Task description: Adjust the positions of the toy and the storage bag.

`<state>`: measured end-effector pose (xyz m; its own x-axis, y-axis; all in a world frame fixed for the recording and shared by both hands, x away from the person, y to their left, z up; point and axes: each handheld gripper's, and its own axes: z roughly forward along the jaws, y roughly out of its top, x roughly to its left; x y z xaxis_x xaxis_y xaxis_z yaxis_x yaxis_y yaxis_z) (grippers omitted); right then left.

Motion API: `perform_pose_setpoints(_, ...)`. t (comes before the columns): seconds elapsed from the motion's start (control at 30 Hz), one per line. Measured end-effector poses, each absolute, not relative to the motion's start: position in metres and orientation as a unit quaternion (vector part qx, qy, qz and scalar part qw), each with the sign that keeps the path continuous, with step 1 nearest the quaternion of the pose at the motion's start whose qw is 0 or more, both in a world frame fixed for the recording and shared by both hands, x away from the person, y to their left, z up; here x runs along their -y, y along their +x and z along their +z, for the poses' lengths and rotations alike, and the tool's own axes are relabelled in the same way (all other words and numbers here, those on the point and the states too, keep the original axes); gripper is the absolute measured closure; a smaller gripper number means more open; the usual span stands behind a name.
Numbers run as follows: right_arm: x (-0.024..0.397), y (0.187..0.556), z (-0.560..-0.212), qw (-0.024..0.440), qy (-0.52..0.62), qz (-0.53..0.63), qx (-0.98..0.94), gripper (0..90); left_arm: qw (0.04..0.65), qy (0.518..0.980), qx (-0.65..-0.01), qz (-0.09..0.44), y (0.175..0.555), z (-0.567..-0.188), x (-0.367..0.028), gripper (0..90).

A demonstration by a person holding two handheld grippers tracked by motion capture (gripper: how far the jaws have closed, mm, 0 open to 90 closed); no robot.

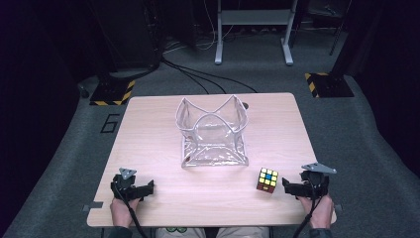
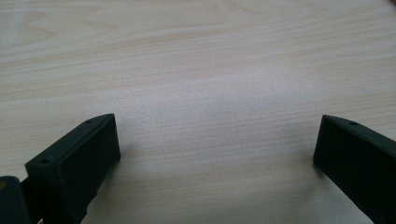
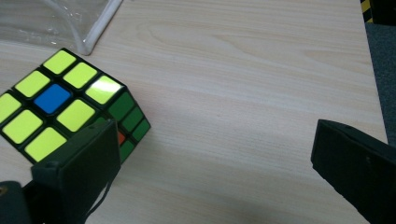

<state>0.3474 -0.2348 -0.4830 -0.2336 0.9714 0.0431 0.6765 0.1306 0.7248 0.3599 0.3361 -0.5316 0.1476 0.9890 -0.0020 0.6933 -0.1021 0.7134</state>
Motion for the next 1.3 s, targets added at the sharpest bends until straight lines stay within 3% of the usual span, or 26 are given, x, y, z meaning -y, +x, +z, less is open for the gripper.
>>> perform_pose_setpoints(1.3,0.160,0.350,-0.479,0.195,0.538,0.344,-0.745,4.9,0.293,0.698,-0.602,0.252,0.360,-0.532,-0.336,0.1)
